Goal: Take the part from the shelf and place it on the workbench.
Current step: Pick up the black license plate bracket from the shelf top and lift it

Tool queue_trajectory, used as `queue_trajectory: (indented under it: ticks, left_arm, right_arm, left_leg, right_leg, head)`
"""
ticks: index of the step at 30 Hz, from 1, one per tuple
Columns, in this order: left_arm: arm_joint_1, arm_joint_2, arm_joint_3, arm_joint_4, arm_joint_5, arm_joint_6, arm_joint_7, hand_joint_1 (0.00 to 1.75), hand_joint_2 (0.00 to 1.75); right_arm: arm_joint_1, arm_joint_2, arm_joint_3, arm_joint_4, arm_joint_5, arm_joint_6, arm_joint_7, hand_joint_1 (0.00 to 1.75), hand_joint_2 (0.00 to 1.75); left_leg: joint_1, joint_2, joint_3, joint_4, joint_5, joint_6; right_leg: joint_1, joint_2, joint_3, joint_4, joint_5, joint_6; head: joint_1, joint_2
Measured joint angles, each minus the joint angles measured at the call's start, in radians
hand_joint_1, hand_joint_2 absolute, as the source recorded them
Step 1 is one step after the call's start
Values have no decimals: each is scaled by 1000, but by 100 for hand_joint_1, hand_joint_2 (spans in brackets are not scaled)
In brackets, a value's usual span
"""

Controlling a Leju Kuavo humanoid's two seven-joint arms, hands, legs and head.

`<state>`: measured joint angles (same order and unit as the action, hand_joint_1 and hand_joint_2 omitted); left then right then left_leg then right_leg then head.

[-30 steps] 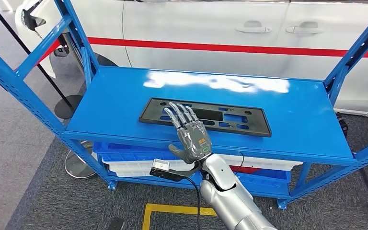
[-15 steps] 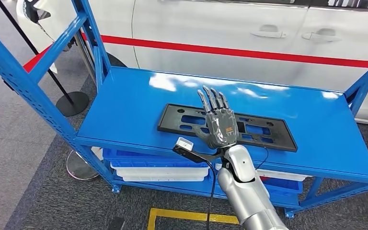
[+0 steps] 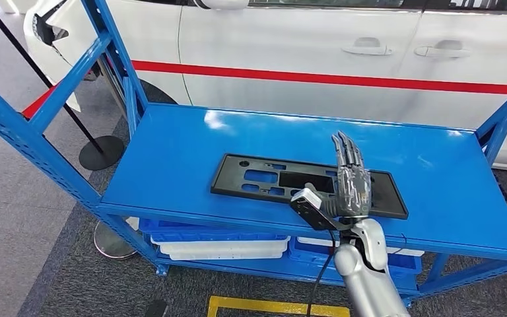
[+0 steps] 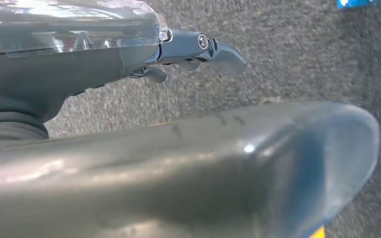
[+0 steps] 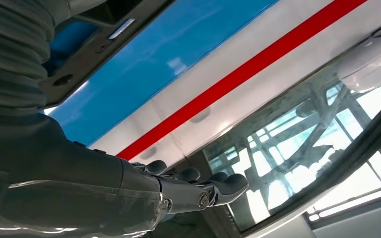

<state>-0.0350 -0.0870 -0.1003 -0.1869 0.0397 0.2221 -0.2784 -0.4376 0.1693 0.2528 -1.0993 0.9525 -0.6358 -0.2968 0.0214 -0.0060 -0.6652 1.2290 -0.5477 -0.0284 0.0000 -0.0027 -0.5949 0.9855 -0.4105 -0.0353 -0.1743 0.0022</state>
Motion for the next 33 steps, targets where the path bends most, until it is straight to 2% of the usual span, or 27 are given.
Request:
queue_trajectory:
  ticks: [1,2,3,4,6,8,10,12,13,14,15,17,18,19,20,21,23,24,25,27,28,29,30,31,33]
  left_arm:
    - [1,2,0,0,0,-1,0,0,0]
    - [1,4,0,0,0,-2,0,0,0]
    - [0,5,1,0,0,-3,0,0,0]
    - [-1,5,1,1,0,-3,0,0,0]
    - [-1,6,3,1,0,-3,-2,0,0]
    - [0,7,6,1,1,-5,-4,0,0]
    - [-1,8,11,1,2,-6,-7,0,0]
    - [-1,8,16,1,3,-6,-12,0,0]
    - [0,9,18,1,4,-7,-15,0,0]
    - [0,9,20,1,6,-7,-18,0,0]
    - [1,9,21,1,10,-7,-21,0,0]
    - [1,9,24,1,15,-7,-25,0,0]
    - [0,9,25,1,17,-7,-28,0,0]
    - [0,9,25,1,18,-6,-31,0,0]
    - [0,9,27,1,19,-6,-35,0,0]
    - [-1,9,29,1,21,-5,-38,0,0]
    - [0,9,37,1,28,-2,-42,0,0]
    - [-1,10,40,1,32,0,-43,0,0]
    - [-1,10,44,1,35,2,-43,0,0]
    - [-1,10,48,1,35,4,-41,0,0]
    - [0,10,49,1,35,4,-39,0,0]
    - [2,10,49,1,34,4,-38,0,0]
    - [3,10,49,1,34,4,-37,0,0]
    - [3,10,49,1,34,5,-36,0,0]
    - [1,10,49,1,33,5,-36,0,0]
  right_arm:
    - [14,-14,-5,-29,-8,9,0,0,175]
    - [25,-27,-10,-56,-14,16,0,0,175]
    - [34,-38,-15,-79,-19,20,0,0,175]
    - [41,-47,-19,-98,-24,23,-1,0,175]
    - [57,-64,-26,-131,-46,28,-9,0,175]
    - [74,-86,-36,-168,-88,38,-26,0,175]
    - [87,-109,-46,-199,-129,50,-43,0,175]
    - [101,-131,-54,-219,-165,65,-63,0,175]
    - [113,-144,-57,-228,-189,73,-78,0,175]
    - [125,-156,-58,-237,-215,80,-95,0,175]
    - [137,-169,-59,-247,-241,85,-114,0,175]
    - [152,-191,-59,-267,-278,87,-145,0,175]
    - [157,-199,-58,-276,-286,87,-156,0,175]
    - [161,-205,-55,-283,-288,87,-164,0,175]
    - [167,-211,-49,-288,-285,85,-170,0,175]
    - [173,-215,-41,-290,-278,83,-174,0,175]
    - [188,-221,-20,-291,-253,74,-174,0,175]
    - [194,-222,-8,-291,-238,68,-172,0,175]
    - [199,-222,4,-290,-223,62,-167,0,175]
    - [214,-222,26,-286,-191,49,-151,0,175]
    - [223,-221,36,-283,-176,43,-142,0,175]
    - [232,-221,44,-279,-163,38,-135,0,175]
    - [238,-220,52,-276,-154,35,-129,0,175]
    - [243,-220,59,-273,-147,34,-125,0,175]
    - [248,-219,68,-269,-128,32,-114,0,175]
  left_leg:
    - [6,0,25,-64,42,-8]
    - [8,0,48,-125,70,-14]
    - [9,0,66,-173,83,-12]
    - [8,0,74,-196,88,-5]
    - [3,-1,74,-195,85,20]
    - [4,-1,76,-197,98,38]
    - [4,0,76,-200,102,51]
    - [1,-1,75,-200,101,56]
    - [0,-1,76,-200,100,57]
    - [-1,-2,76,-200,100,58]
    - [-2,-3,77,-200,99,58]
    - [-3,-5,79,-200,98,57]
    - [-5,-5,80,-200,97,54]
    - [-6,-5,80,-200,96,50]
    - [-7,-4,81,-201,94,45]
    - [-7,-4,82,-203,94,38]
    - [-7,-3,84,-201,88,27]
    - [-7,-2,79,-185,75,23]
    - [-8,-1,63,-147,50,19]
    - [-7,0,6,-21,-17,15]
    - [-7,0,-23,40,-40,13]
    - [-7,0,-38,71,-44,12]
    - [-7,0,-34,65,-29,13]
    - [-7,0,-11,16,3,14]
    - [-9,1,59,-126,65,23]
  right_leg:
    - [-5,1,0,8,-6,8]
    - [-10,2,0,16,-11,16]
    - [-12,3,-3,24,-16,25]
    - [-12,3,-6,30,-19,32]
    - [-10,3,-10,34,-21,44]
    - [-13,3,-12,43,-32,56]
    - [-16,3,-44,115,-78,64]
    - [-16,3,-107,247,-140,70]
    - [-16,3,-133,298,-154,71]
    - [-16,3,-143,315,-150,70]
    - [-16,3,-134,293,-129,67]
    - [-13,3,-70,161,-63,57]
    - [-10,3,-38,97,-40,52]
    - [-6,3,-17,54,-28,47]
    - [-2,3,-9,35,-26,43]
    - [1,3,-8,33,-27,41]
    - [-4,3,-3,24,-23,31]
    - [-7,2,1,18,-21,26]
    - [-10,0,5,12,-19,21]
    - [-8,-2,6,11,-20,16]
    - [-7,-3,6,12,-21,15]
    - [-6,-4,6,12,-22,14]
    - [-5,-4,6,13,-22,14]
    - [-5,-3,7,15,-23,14]
    - [-2,-2,9,20,-27,19]
  head:
    - [0,0]
    - [0,0]
    - [0,0]
    - [0,0]
    - [0,0]
    - [0,0]
    - [0,0]
    - [0,0]
    - [0,0]
    - [0,0]
    - [0,0]
    - [0,0]
    - [0,0]
    - [0,0]
    - [0,0]
    - [0,0]
    - [0,0]
    - [0,0]
    - [0,0]
    - [0,0]
    - [0,0]
    - [0,0]
    - [0,0]
    - [0,0]
    - [0,0]
